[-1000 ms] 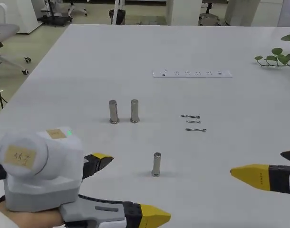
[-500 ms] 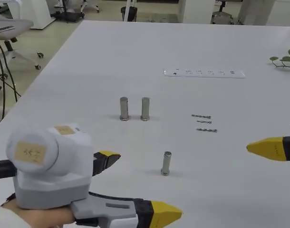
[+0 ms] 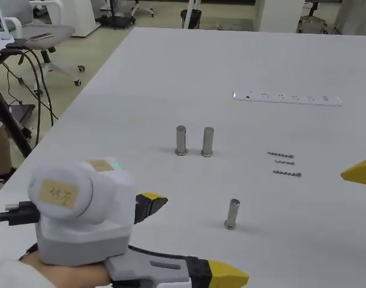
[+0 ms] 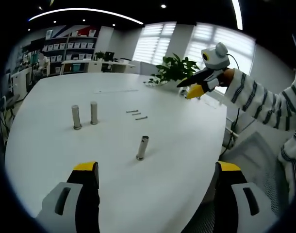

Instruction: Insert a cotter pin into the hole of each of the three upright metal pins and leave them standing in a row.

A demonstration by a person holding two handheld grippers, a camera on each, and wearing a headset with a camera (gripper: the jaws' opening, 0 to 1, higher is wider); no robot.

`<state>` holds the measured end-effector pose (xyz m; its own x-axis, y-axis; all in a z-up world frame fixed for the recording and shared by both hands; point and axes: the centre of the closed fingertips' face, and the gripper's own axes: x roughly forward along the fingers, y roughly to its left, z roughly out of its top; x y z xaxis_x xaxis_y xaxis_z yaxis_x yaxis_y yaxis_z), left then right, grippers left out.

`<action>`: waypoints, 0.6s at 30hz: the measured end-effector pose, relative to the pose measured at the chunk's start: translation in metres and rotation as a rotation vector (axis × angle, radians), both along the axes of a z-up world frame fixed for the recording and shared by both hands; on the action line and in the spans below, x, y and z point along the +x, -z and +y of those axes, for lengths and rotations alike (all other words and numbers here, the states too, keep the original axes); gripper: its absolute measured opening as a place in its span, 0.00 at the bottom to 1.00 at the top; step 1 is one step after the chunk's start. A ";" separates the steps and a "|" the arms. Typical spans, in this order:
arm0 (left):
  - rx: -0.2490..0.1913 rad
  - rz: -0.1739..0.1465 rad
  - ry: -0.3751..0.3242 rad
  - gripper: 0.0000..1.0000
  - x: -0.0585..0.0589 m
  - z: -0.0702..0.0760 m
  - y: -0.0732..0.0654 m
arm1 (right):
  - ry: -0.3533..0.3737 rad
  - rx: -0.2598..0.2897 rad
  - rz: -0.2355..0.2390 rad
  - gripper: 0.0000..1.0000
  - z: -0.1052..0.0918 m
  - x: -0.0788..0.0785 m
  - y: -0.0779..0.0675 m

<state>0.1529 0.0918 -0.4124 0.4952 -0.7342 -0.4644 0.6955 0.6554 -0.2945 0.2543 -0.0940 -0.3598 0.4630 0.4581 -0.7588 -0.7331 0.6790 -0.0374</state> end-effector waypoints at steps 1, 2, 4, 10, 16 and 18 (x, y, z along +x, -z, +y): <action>0.001 -0.002 -0.003 0.99 0.001 0.000 -0.001 | -0.007 -0.004 0.002 0.61 0.002 0.002 0.000; 0.000 -0.003 -0.006 0.99 0.001 0.000 -0.001 | -0.010 -0.010 0.000 0.61 0.003 0.006 0.001; 0.005 -0.001 -0.021 0.99 0.003 0.002 -0.001 | -0.042 -0.030 0.000 0.60 0.003 0.017 0.003; 0.004 -0.003 -0.035 0.99 0.005 0.002 -0.005 | -0.087 -0.067 0.025 0.57 0.005 0.040 0.017; 0.003 -0.001 -0.035 0.99 0.004 -0.001 -0.005 | -0.120 -0.114 0.069 0.51 -0.002 0.062 0.042; 0.001 0.001 -0.039 0.99 0.005 -0.001 -0.005 | -0.124 -0.123 0.067 0.47 -0.003 0.069 0.048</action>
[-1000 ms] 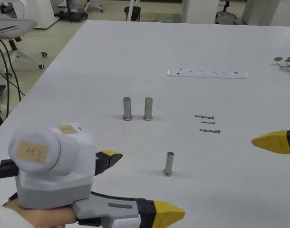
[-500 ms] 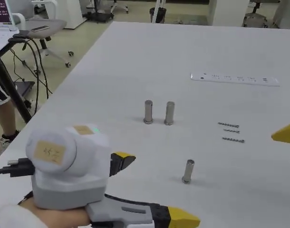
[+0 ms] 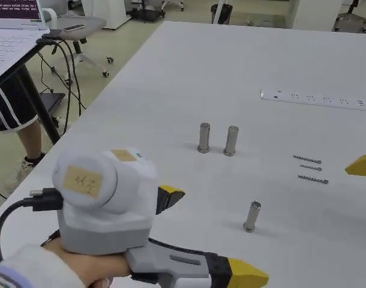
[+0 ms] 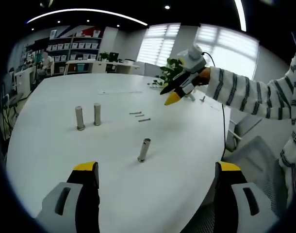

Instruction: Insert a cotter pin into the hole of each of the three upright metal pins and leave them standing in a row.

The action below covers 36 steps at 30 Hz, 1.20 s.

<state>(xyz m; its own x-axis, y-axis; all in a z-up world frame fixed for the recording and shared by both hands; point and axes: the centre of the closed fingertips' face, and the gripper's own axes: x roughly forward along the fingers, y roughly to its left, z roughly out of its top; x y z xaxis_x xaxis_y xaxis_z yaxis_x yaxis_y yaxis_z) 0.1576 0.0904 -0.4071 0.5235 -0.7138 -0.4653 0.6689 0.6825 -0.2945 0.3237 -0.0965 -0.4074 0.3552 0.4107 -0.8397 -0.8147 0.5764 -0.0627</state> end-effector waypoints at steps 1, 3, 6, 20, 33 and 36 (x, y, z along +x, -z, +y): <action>-0.001 0.001 -0.001 0.99 0.000 0.000 0.000 | -0.001 0.002 -0.001 0.45 0.000 0.003 0.001; -0.006 0.005 -0.001 0.99 0.000 -0.001 0.001 | -0.005 0.011 0.003 0.43 0.001 0.017 0.008; -0.015 0.008 -0.009 0.99 0.001 -0.002 0.000 | -0.019 0.002 -0.003 0.42 0.003 0.020 0.014; -0.030 0.013 -0.062 0.99 0.004 0.002 0.000 | -0.130 -0.048 0.040 0.28 0.023 0.028 0.049; -0.040 0.016 -0.074 0.97 0.007 0.001 -0.001 | -0.172 -0.102 0.085 0.19 0.019 0.038 0.080; -0.042 0.019 -0.077 0.97 0.008 0.001 0.000 | -0.171 -0.095 0.076 0.14 0.021 0.041 0.080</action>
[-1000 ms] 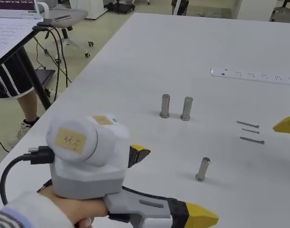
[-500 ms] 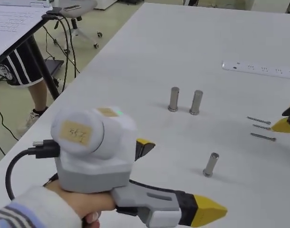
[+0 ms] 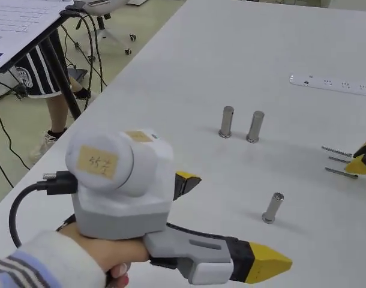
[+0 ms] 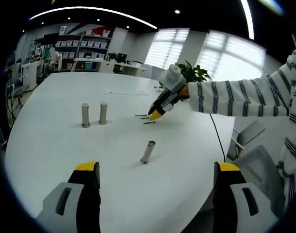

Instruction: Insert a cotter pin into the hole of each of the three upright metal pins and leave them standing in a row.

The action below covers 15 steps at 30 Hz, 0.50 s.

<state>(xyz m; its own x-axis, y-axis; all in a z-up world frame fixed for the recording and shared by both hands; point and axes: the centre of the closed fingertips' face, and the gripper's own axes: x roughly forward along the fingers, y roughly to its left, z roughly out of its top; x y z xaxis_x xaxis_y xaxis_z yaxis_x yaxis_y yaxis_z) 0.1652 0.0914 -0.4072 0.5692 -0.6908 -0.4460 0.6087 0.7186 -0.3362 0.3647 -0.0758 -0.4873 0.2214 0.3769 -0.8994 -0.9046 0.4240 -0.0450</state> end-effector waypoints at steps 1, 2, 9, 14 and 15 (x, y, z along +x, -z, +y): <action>-0.002 0.000 -0.003 0.96 0.000 0.000 0.000 | 0.003 0.004 -0.001 0.14 0.000 0.001 0.000; -0.005 0.001 -0.007 0.96 0.000 0.000 0.000 | 0.004 0.010 -0.002 0.13 0.001 0.003 0.001; -0.004 0.003 -0.015 0.96 0.001 0.002 0.003 | -0.014 0.001 -0.002 0.08 0.003 0.001 0.006; -0.005 0.002 -0.018 0.95 0.002 0.002 0.003 | -0.057 -0.037 -0.017 0.00 0.006 -0.002 0.010; -0.007 0.002 -0.019 0.95 0.002 0.002 0.003 | -0.066 -0.040 -0.023 0.00 0.007 -0.002 0.011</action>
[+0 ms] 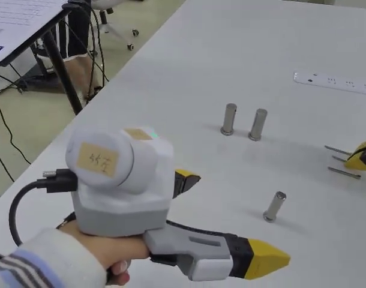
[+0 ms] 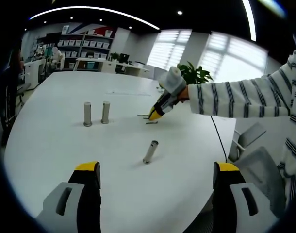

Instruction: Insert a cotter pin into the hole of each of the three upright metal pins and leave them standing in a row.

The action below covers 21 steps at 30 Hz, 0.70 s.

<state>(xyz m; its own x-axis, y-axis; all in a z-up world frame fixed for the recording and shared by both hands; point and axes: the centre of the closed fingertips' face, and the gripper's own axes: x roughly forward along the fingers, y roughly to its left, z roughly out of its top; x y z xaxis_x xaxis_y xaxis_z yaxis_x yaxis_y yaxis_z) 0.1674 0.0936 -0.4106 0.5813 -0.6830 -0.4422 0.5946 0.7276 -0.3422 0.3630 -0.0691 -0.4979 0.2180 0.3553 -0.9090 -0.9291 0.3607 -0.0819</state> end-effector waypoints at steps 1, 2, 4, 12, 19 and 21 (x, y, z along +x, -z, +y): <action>-0.002 0.002 0.000 0.95 0.000 0.000 0.001 | -0.014 -0.014 -0.014 0.00 -0.002 0.003 0.001; -0.002 0.003 0.000 0.95 0.000 0.000 0.001 | -0.024 -0.025 -0.025 0.00 -0.002 0.004 0.002; -0.002 0.006 0.001 0.95 -0.001 -0.001 0.003 | -0.036 -0.033 -0.027 0.00 -0.001 0.002 0.002; -0.012 0.005 -0.004 0.94 0.000 0.000 0.002 | -0.035 -0.042 -0.039 0.00 -0.002 0.002 0.001; -0.022 0.000 -0.012 0.94 0.000 0.003 0.001 | -0.044 -0.110 -0.102 0.00 -0.004 0.006 -0.003; -0.022 -0.003 -0.012 0.94 -0.001 0.003 0.000 | -0.033 -0.097 -0.106 0.00 -0.003 0.008 -0.007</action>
